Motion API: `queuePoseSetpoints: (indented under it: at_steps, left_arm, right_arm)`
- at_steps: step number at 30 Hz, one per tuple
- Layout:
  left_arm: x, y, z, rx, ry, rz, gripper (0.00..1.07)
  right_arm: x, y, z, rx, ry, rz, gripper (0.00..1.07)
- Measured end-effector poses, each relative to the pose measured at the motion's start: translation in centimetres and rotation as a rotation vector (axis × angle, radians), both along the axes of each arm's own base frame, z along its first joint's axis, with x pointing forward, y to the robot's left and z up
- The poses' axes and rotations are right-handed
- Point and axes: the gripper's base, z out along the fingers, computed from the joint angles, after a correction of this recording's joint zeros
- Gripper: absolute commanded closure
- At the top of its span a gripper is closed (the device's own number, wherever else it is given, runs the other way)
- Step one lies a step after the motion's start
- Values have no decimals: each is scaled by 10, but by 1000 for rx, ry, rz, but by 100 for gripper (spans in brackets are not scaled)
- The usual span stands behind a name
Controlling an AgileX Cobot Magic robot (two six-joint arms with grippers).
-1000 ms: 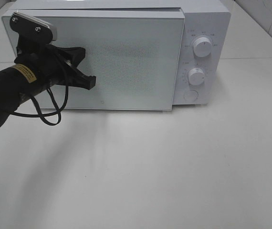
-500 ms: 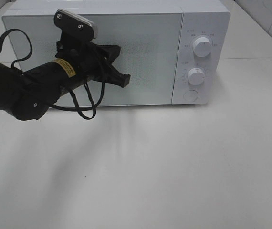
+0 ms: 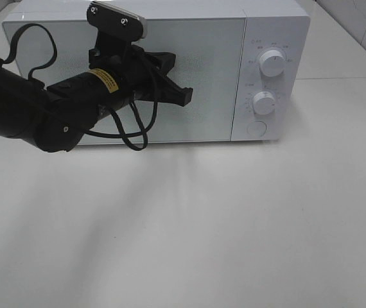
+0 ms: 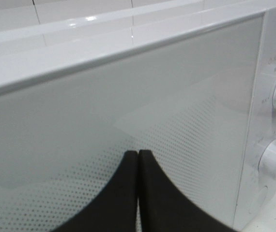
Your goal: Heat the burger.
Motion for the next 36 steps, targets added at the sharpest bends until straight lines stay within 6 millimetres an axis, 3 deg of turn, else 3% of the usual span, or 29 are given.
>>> queuePoseSetpoints:
  at_steps: [7, 14, 22, 25, 26, 27, 28, 29, 30, 31, 32, 36]
  left_arm:
    - [-13, -1, 39, 1, 39, -17, 107]
    - [-36, -5, 58, 106, 155, -81, 107]
    - [-69, 5, 84, 228, 313, -129, 104]
    - [-80, 12, 91, 274, 371, -137, 93]
    - [-86, 17, 96, 303, 409, -140, 82]
    - [-86, 17, 96, 303, 409, -140, 82]
    - [-92, 22, 101, 320, 432, -142, 74]
    - [-94, 24, 102, 330, 447, -143, 52]
    - [-94, 24, 102, 330, 447, -143, 52]
    - [-98, 27, 104, 329, 488, -133, 22]
    - [-100, 29, 104, 320, 525, -121, 10]
    - [-103, 31, 104, 304, 621, -84, 5]
  right_arm:
    - [0, 0, 0, 0, 0, 0, 58]
    - [0, 0, 0, 0, 0, 0, 58]
    - [0, 0, 0, 0, 0, 0, 58]
    - [0, 0, 0, 0, 0, 0, 58]
    - [0, 0, 0, 0, 0, 0, 58]
    - [0, 0, 0, 0, 0, 0, 58]
    - [0, 0, 0, 0, 0, 0, 58]
    - [0, 0, 0, 0, 0, 0, 58]
    - [0, 0, 0, 0, 0, 0, 58]
    - [0, 0, 0, 0, 0, 0, 58]
    - [0, 0, 0, 0, 0, 0, 58]
    - [0, 0, 0, 0, 0, 0, 58]
